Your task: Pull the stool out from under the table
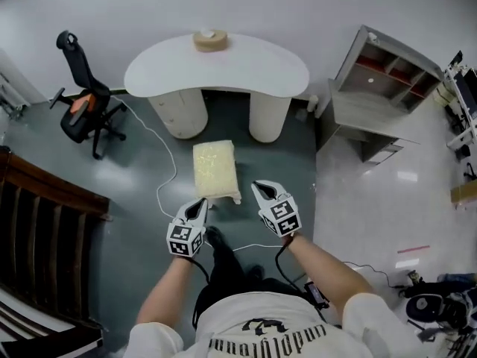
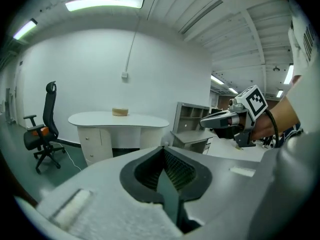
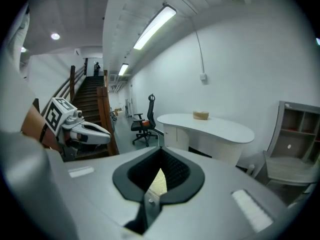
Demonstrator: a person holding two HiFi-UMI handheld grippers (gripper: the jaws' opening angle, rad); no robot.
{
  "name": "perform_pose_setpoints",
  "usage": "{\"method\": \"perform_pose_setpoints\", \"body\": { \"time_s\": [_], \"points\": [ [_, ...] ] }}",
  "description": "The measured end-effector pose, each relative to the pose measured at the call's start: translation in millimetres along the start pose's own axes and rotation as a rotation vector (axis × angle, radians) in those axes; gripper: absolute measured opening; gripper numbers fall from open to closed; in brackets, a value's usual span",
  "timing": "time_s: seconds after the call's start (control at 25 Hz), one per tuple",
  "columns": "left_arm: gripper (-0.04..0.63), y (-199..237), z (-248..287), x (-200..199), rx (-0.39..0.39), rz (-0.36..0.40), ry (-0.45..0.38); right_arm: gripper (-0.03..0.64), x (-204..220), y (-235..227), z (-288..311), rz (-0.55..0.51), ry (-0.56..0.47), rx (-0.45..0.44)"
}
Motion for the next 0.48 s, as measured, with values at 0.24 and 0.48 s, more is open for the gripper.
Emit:
{"method": "perform_pose_setpoints", "body": {
  "time_s": [0.24, 0.48],
  "points": [
    [0.008, -50.1, -45.2, -58.7, 0.047, 0.03, -0.047, 0.0, -41.7, 24.6, -83.0, -0.071, -0.068, -0.062],
    [0.008, -78.8, -82.5, -103.9, 0.049, 0.052, -0.11, 0.0, -58.0, 42.5, -146.7, -0.104, -0.104, -0.093]
  ]
}}
Point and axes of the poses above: the fingertips, and each gripper's own axes: z forward along the fingers, y to its left, x out of its underside, the point moved 7 cm from there along -z, backward along the fingers, and after that the axes turned 7 degrees about y, right-handed, at the moved point
